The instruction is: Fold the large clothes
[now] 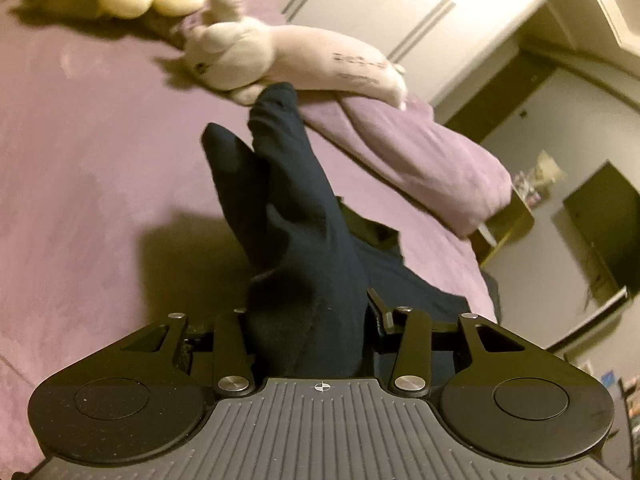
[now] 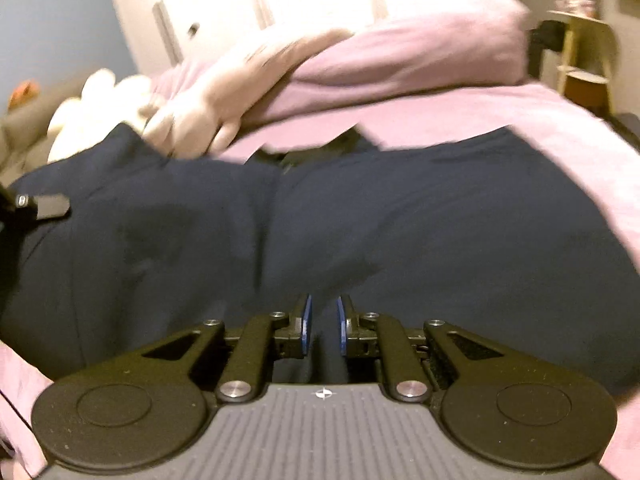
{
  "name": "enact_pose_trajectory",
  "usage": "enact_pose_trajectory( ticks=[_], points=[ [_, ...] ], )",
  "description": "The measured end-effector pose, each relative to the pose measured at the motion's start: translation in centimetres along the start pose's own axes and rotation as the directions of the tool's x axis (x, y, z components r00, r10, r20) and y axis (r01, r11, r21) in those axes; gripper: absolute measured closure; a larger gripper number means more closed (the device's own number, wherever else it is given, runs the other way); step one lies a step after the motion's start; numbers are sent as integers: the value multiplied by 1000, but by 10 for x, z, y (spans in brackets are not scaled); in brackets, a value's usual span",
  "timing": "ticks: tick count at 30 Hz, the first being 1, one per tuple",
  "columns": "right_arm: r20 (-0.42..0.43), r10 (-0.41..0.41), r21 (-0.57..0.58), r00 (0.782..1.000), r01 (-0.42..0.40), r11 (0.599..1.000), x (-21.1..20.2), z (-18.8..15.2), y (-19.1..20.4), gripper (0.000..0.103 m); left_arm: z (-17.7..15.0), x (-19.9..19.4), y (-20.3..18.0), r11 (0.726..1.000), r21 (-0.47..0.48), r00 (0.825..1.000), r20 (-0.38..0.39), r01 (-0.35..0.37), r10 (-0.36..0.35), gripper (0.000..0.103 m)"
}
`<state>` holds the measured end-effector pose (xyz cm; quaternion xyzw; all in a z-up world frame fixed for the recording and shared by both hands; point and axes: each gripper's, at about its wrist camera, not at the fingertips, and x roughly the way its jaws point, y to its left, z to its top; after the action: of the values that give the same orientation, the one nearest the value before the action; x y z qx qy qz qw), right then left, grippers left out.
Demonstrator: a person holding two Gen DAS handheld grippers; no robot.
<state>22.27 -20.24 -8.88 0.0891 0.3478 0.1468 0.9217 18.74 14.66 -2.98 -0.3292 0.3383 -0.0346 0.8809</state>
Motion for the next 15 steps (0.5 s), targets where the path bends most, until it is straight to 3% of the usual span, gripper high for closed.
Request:
enact_pose_trajectory(
  ticks=[4,7,15],
  points=[
    [49,-64,71,997,60,996,-21,12,-38,89,-2,8,-47,998,70,1000,-11,-8,9,57],
    [75,-104,135,992,93,986,-33,14,-65,89,-11,23,-81,993,109,999,-19,36,-34,57],
    [108,-164,222,981,137,965,-61,2,-110,87,-60,104,-158,977,197,994,-88,84,-68,58]
  ],
)
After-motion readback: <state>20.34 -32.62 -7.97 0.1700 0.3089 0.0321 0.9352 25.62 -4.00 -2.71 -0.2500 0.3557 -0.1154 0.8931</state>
